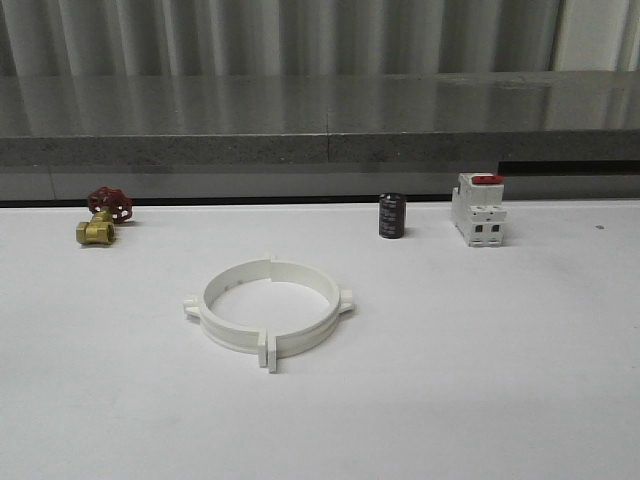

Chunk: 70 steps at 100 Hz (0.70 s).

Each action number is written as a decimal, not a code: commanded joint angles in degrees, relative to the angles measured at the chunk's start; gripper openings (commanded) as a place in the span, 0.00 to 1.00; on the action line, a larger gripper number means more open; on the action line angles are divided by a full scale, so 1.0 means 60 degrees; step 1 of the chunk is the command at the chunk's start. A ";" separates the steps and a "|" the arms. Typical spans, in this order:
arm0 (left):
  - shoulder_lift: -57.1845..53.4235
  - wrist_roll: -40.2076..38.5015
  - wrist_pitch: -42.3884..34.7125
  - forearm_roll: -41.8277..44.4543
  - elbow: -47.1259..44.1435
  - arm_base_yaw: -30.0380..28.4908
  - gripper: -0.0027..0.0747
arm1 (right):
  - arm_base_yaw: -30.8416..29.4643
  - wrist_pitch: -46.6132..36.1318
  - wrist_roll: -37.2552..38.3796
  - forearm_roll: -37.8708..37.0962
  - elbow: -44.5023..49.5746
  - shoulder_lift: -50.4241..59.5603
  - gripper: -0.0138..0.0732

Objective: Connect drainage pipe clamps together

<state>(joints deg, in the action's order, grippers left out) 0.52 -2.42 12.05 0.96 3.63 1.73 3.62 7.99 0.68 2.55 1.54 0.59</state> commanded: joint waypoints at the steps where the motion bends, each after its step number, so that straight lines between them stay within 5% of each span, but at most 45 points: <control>1: -0.0424 -0.0031 -0.0889 0.0090 -0.0082 0.0011 0.01 | -0.0027 -0.0793 -0.0113 0.0052 -0.0156 0.0183 0.08; 70: -0.0373 -0.0361 -0.2008 0.0681 -0.1034 0.0011 0.01 | -0.0027 -0.0793 -0.0113 0.0052 -0.0156 0.0183 0.08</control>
<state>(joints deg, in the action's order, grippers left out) -0.24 -4.02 5.10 4.88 0.00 1.73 3.62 7.99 0.68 2.55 1.54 0.59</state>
